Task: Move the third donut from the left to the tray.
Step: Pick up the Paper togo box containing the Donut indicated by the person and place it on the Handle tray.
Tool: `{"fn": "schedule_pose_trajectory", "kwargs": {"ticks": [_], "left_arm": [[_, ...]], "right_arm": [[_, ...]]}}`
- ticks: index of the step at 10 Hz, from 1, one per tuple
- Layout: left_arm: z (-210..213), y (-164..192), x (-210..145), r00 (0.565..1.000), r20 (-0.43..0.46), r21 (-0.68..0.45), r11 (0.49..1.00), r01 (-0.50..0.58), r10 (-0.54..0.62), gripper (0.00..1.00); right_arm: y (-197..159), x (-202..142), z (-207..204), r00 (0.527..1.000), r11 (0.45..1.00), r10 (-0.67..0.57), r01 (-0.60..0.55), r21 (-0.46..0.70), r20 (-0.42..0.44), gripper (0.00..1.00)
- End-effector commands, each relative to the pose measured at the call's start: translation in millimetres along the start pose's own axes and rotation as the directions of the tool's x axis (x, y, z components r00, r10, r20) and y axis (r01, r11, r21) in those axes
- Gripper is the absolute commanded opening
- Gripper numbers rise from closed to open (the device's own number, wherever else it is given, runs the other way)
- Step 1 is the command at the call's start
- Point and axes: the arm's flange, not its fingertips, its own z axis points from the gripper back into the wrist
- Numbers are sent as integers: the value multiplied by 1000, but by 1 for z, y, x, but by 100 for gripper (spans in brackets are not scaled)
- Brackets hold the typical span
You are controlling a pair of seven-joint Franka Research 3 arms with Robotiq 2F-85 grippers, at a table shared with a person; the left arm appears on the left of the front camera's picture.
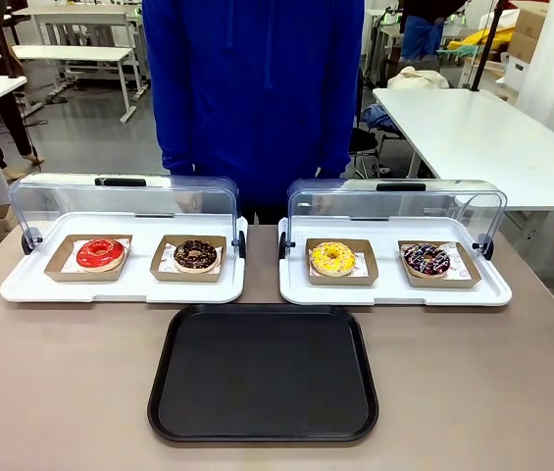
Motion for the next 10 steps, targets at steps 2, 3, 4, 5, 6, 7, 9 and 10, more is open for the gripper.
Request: {"fn": "schedule_pose_trajectory", "kwargs": {"ticks": [2,3,4,5,6,7,9,10], "left_arm": [[2,-1,2,1000,-3,-9,1000,-2,2,100],[2,-1,2,1000,-3,-9,1000,-2,2,100],[2,-1,2,1000,-3,-9,1000,-2,2,100],[2,-1,2,1000,-3,-9,1000,-2,2,100],[2,-1,2,1000,-3,-9,1000,-2,2,100],[2,-1,2,1000,-3,-9,1000,-2,2,100],[2,-1,2,1000,-3,-9,1000,-2,2,100],[2,-1,2,1000,-3,-9,1000,-2,2,100]], "right_arm": [[-3,1,-2,999,1000,27,-27,3,36,100],[-3,1,-2,999,1000,27,-27,3,36,100],[-3,1,-2,999,1000,27,-27,3,36,100],[-3,1,-2,999,1000,27,-27,3,36,100],[-3,1,-2,999,1000,27,-27,3,36,100],[-3,1,-2,999,1000,27,-27,3,36,100],[-3,1,-2,999,1000,27,-27,3,36,100],[-3,1,-2,999,1000,27,-27,3,36,100]]}}
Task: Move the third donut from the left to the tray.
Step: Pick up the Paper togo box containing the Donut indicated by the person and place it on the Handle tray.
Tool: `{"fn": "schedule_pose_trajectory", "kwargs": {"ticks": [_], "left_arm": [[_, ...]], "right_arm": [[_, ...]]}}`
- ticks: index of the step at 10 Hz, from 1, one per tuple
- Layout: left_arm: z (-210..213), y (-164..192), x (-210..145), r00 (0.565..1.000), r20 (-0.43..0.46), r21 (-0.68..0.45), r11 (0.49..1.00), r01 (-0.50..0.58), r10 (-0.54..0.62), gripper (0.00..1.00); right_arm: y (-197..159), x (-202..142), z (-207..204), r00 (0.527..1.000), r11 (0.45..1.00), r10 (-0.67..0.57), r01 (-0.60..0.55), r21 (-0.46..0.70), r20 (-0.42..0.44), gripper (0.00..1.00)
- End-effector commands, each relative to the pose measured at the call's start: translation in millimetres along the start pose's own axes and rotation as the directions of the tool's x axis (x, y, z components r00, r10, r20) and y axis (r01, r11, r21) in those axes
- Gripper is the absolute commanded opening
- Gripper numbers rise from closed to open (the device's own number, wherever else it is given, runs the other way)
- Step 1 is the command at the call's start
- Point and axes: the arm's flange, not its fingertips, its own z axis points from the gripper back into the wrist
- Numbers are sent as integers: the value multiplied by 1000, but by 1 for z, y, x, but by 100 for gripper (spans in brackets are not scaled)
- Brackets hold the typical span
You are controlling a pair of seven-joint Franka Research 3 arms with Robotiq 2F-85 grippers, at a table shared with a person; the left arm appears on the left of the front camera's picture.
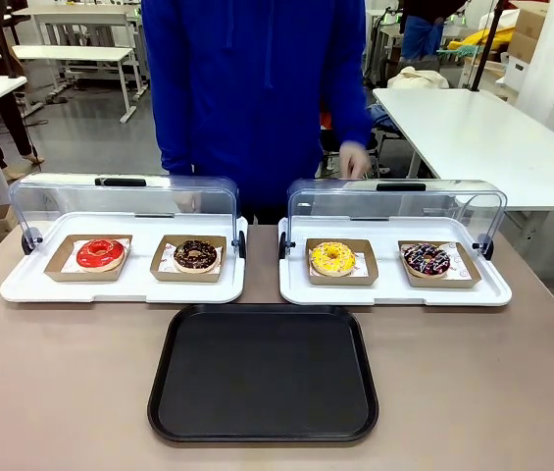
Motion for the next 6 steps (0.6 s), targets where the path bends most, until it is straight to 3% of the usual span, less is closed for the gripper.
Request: {"fn": "schedule_pose_trajectory", "kwargs": {"ticks": [1,6], "left_arm": [[2,-1,2,1000,-3,-9,1000,-2,2,100],[2,-1,2,1000,-3,-9,1000,-2,2,100]], "right_arm": [[-3,2,-2,999,1000,27,-27,3,36,100],[-3,2,-2,999,1000,27,-27,3,36,100]]}}
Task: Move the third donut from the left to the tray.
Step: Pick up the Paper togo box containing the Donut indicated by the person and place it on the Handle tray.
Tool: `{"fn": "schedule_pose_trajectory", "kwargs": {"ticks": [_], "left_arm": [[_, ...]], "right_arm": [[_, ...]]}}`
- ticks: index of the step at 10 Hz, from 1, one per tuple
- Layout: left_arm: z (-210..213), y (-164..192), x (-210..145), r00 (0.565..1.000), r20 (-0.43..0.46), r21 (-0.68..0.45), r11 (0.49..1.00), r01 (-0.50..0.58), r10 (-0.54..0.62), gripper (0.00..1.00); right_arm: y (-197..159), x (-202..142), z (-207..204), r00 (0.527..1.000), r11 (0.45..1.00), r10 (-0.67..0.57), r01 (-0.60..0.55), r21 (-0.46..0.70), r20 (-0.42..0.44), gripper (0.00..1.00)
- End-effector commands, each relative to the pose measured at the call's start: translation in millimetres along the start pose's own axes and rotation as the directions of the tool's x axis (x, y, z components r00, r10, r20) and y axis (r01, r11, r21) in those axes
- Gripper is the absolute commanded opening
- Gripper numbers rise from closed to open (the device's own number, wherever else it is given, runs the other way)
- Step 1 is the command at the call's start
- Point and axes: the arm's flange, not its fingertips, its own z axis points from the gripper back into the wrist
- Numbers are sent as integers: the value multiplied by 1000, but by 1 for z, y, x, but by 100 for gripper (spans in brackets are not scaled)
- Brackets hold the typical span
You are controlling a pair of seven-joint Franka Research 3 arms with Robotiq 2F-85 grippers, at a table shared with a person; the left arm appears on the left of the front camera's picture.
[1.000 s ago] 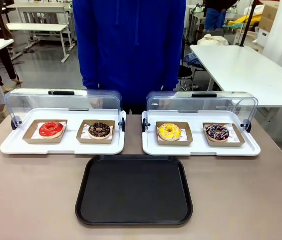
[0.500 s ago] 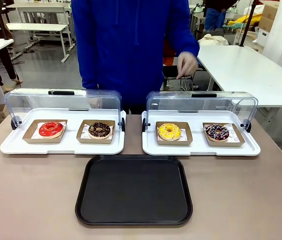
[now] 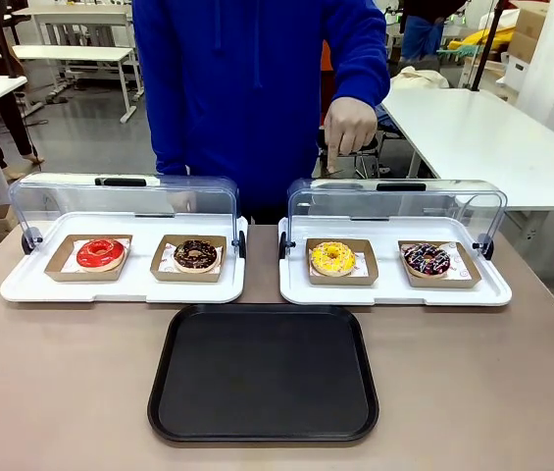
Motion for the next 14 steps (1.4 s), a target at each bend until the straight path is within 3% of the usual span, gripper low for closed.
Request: {"fn": "schedule_pose_trajectory", "kwargs": {"ticks": [1,14], "left_arm": [[2,-1,2,1000,-3,-9,1000,-2,2,100],[2,-1,2,1000,-3,-9,1000,-2,2,100]], "right_arm": [[-3,2,-2,999,1000,26,-26,3,36,100],[-3,2,-2,999,1000,26,-26,3,36,100]]}}
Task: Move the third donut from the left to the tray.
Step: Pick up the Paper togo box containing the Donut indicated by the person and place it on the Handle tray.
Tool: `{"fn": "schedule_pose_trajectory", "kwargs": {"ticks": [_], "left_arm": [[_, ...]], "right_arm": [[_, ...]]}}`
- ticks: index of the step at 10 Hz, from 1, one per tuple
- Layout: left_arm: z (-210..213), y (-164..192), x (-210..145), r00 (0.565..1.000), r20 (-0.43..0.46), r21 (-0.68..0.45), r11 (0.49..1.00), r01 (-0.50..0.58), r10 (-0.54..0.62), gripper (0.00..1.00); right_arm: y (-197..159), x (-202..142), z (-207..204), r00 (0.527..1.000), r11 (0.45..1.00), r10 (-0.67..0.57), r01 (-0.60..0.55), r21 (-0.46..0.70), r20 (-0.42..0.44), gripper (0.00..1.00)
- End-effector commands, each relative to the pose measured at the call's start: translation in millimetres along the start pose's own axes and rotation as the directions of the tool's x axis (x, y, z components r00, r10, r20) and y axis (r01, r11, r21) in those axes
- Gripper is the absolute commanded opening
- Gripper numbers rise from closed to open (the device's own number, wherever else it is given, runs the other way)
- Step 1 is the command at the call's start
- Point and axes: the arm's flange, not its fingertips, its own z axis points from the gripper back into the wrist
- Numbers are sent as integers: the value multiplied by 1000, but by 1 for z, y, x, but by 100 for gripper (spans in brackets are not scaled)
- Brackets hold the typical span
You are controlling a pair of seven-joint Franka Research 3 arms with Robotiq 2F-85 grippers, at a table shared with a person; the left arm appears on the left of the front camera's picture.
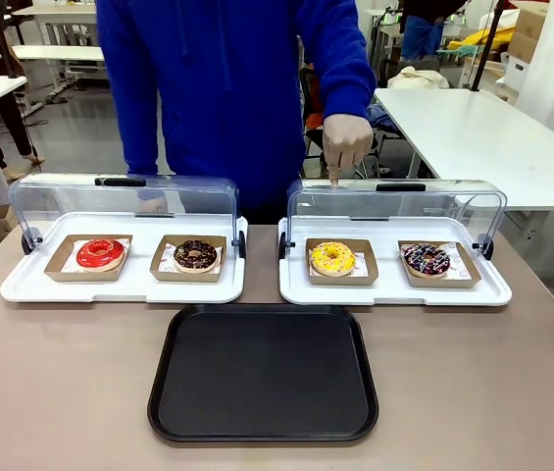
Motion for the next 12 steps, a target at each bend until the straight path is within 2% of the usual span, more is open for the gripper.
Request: {"fn": "schedule_pose_trajectory", "kwargs": {"ticks": [1,5,7,8,10,12], "left_arm": [[2,-1,2,1000,-3,-9,1000,-2,2,100],[2,-1,2,1000,-3,-9,1000,-2,2,100],[2,-1,2,1000,-3,-9,1000,-2,2,100],[2,-1,2,1000,-3,-9,1000,-2,2,100],[2,-1,2,1000,-3,-9,1000,-2,2,100],[2,-1,2,1000,-3,-9,1000,-2,2,100]], "right_arm": [[0,0,0,1000,1000,0,0,0,0,100],[52,91,-57,968,982,189,-188,19,-166,100],[94,120,-104,914,952,304,-299,58,-267,100],[128,126,-136,861,922,382,-380,75,-337,100],[186,116,-183,762,846,510,-528,73,-398,100],[218,88,-223,687,791,579,-603,100,-440,100]]}}
